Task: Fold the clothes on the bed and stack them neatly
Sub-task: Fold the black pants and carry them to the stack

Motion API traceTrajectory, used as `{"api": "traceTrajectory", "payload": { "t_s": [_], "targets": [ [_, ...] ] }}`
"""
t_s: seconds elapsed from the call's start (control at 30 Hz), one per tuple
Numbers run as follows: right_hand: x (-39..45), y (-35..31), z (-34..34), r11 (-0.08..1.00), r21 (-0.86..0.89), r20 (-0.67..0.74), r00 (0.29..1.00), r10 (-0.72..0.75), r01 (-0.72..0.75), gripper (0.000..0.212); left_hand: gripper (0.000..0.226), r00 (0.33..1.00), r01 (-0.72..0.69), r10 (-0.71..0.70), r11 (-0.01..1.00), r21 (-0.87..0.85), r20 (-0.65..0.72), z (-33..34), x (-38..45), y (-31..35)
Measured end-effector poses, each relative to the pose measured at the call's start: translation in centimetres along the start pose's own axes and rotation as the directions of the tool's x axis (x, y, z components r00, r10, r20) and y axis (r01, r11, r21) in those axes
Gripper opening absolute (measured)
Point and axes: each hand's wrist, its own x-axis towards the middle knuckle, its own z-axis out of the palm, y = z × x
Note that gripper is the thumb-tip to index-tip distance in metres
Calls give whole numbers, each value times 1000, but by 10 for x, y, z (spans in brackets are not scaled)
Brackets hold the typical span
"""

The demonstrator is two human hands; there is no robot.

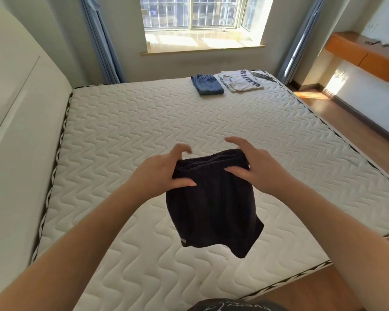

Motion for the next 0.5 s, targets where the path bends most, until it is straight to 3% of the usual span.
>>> {"api": "traceTrajectory", "payload": {
  "t_s": [0.07, 0.13, 0.27, 0.33, 0.37, 0.47, 0.5],
  "targets": [
    [2, -4, 1, 999, 43, 16, 999, 29, -30, 59, 75, 992, -6, -12, 990, 140, 124, -7, 4, -1],
    [4, -12, 5, 994, 98, 15, 999, 47, -48, 57, 74, 984, -78, 31, 959, 273, 174, -12, 11, 0],
    [9, -26, 12, 962, 267, -65, 995, 69, -50, 59, 97, 976, -79, 76, 997, 7, 202, -10, 25, 17],
    [10, -27, 15, 948, 313, -106, 990, 92, -54, 60, 96, 983, -34, 44, 998, -61, 179, -5, 34, 23],
    [8, -26, 17, 934, 353, -114, 988, 108, -61, 59, 90, 985, -10, 23, 997, -78, 170, -2, 37, 23],
    [0, -14, 23, 873, 476, -68, 985, 156, -106, 53, 34, 982, -4, 20, 996, -89, 186, 5, 44, 26],
    [-4, -7, 26, 865, 489, -53, 985, 162, -116, 47, 25, 982, -4, 20, 996, -85, 188, 7, 45, 28]
  ]
}}
